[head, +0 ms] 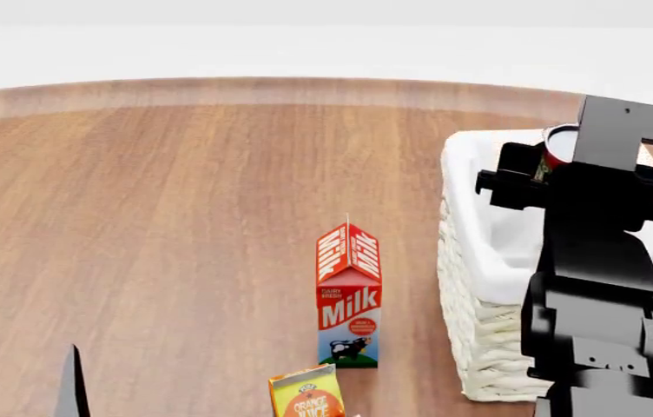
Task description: Pick up the tomato sauce, and put it in the basket.
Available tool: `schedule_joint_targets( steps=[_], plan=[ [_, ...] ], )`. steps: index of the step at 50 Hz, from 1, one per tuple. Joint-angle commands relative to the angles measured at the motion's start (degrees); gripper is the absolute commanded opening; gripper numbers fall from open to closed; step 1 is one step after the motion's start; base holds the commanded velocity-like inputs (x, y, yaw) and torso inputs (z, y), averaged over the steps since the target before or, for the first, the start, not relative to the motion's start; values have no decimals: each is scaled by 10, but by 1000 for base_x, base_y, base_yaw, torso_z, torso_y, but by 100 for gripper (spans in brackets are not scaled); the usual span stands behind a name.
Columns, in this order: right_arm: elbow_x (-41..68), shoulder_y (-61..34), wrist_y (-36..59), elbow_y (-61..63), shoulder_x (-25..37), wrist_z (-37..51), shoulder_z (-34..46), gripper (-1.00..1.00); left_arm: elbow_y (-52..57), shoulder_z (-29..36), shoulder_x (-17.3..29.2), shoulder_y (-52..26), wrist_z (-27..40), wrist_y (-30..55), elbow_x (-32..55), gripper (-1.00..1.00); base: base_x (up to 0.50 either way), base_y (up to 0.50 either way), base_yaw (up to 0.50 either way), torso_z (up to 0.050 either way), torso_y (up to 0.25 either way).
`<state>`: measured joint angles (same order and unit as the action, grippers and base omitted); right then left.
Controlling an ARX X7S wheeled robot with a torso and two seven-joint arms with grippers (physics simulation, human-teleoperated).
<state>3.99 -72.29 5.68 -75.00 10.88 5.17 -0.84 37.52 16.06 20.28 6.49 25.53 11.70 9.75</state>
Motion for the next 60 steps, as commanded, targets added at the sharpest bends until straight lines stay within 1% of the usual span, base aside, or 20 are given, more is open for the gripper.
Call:
schedule_joint_targets(
  steps=[1,24,47,48,57,60],
  plan=[
    [-27,8,11,0,-2,-3,-21,-100,-3,2,1,-1,1,-2,0,100,0,0,0,0,0],
    [-36,39,4,0,-5,-8,-37,-100,-5,6,4,-3,4,-2,3,100,0,0,0,0,0],
    [-37,45,3,0,-6,-8,-49,-100,-5,8,7,-4,8,-1,5,100,0,0,0,0,0],
    [-38,46,3,0,-6,-7,-48,100,-5,8,7,-4,8,-1,6,100,0,0,0,0,0],
    [-37,40,5,0,-5,-11,-51,100,-5,9,8,-4,10,-2,7,100,0,0,0,0,0],
    [-30,33,-16,0,-7,-15,-60,100,-6,10,8,-5,10,-2,7,100,0,0,0,0,0]
  ],
)
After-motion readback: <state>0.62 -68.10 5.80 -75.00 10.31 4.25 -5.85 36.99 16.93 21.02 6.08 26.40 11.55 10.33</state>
